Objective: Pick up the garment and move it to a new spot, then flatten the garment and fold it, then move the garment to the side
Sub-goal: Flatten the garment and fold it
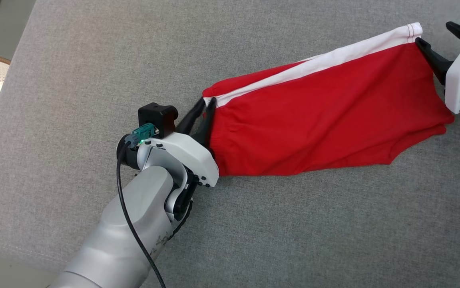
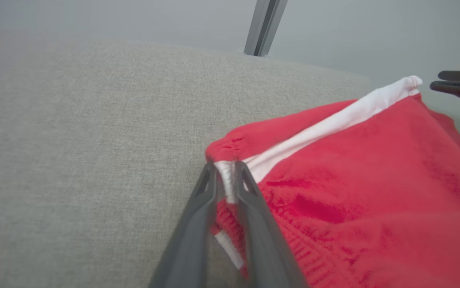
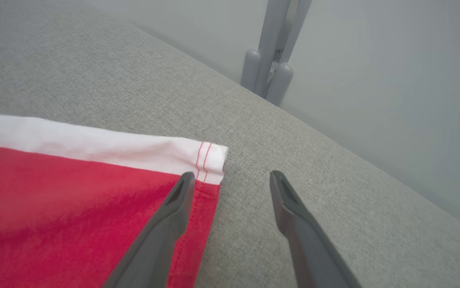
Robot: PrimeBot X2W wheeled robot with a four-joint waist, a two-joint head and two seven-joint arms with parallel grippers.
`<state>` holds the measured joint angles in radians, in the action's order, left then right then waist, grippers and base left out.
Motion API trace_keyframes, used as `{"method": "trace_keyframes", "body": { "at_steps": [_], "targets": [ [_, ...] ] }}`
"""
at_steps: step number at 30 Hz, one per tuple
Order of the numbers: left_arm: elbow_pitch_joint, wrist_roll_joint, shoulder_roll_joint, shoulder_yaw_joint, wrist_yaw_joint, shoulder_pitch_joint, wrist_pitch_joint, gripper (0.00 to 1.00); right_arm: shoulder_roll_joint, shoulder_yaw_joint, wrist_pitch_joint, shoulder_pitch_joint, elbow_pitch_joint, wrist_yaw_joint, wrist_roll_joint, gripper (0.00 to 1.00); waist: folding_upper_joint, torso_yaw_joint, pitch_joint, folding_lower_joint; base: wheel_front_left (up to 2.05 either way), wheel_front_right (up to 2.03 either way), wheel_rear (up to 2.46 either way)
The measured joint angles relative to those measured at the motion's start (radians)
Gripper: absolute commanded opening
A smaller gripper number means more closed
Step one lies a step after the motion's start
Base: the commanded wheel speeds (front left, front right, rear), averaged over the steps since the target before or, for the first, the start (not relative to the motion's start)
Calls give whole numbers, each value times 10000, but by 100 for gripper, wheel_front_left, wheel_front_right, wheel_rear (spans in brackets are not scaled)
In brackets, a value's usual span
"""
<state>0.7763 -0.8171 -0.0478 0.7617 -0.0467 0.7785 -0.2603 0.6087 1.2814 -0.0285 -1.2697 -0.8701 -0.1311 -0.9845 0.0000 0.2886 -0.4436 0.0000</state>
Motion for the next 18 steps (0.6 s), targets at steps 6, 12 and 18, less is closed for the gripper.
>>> {"method": "trace_keyframes", "body": {
  "at_steps": [6, 12, 18],
  "targets": [
    [128, 69, 0, -38, -75, -46, 0, 100, -2, 0, -255, 24, -132, 0, -29, 100, 0, -57, 199, 0, 0, 0, 0],
    [94, 523, 2, -527, -341, -202, 0, 100, 79, 0, -842, 312, -244, 0, -146, 100, 0, -145, 666, 0, 0, 0, 0],
    [-288, 1547, -44, -1432, -575, -723, 0, 100, 65, -2, -1841, 764, -226, 0, -267, 100, 0, -276, 1299, 0, 0, 0, 0]
  ]
}}
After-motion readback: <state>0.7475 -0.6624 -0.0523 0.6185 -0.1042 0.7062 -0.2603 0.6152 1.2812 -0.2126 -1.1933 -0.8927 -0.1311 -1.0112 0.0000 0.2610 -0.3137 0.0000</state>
